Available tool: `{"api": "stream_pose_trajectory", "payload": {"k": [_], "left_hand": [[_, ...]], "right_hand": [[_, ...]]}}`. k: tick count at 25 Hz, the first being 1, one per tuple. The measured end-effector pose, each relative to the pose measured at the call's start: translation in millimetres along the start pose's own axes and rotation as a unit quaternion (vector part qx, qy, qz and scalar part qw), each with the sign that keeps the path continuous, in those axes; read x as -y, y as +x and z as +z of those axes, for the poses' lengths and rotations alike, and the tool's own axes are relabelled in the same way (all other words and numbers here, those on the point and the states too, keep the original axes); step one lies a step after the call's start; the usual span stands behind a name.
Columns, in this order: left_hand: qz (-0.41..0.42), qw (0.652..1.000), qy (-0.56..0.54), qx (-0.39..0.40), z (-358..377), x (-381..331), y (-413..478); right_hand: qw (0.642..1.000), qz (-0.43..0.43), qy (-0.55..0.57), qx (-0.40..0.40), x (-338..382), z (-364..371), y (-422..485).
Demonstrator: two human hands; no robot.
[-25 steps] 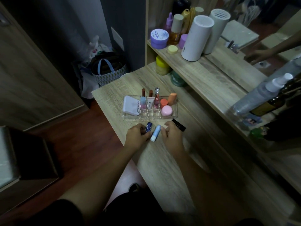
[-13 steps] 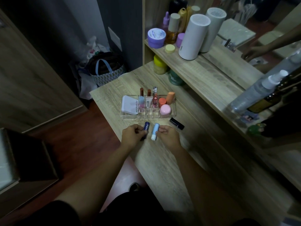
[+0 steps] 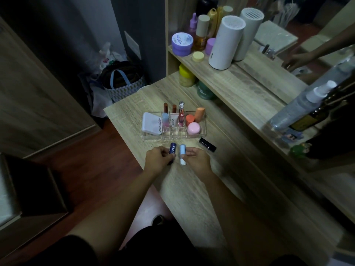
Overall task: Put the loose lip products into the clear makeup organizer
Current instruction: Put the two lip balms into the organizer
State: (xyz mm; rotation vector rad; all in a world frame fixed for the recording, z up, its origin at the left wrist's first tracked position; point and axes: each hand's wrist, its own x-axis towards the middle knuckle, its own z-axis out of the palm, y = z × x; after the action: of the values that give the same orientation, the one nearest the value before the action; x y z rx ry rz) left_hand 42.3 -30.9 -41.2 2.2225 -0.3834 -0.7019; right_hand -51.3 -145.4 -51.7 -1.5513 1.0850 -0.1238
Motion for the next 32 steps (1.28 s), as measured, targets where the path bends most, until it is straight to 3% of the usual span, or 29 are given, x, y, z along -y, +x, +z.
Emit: {"api": "stream_pose_trajectory", "payload": {"k": [6, 13, 18, 22, 32], "left_hand": [[-0.026, 0.998, -0.065, 0.008, -6.1, 3.2, -1.6], [0.050, 0.994, -0.090, -0.037, -17.7, -4.4, -1.8], [0.123, 0.980, -0.053, -0.146, -32.6, -28.2, 16.9], [0.132, 0.979, -0.010, -0.157, -27.3, -32.9, 20.6], [0.107, 0.982, 0.073, -0.136, -10.2, -30.8, 34.0]], "right_hand": [[0.999, 0.011, -0.006, 0.033, 2.8, -0.3, 5.3], [0.993, -0.113, 0.032, 0.022, 17.7, 2.9, 2.8], [0.981, -0.182, 0.045, -0.049, 49.1, 13.6, 16.9], [0.968, -0.237, 0.002, -0.088, 53.3, 19.3, 17.6], [0.974, -0.201, -0.071, -0.079, 40.3, 22.1, 27.4]]}}
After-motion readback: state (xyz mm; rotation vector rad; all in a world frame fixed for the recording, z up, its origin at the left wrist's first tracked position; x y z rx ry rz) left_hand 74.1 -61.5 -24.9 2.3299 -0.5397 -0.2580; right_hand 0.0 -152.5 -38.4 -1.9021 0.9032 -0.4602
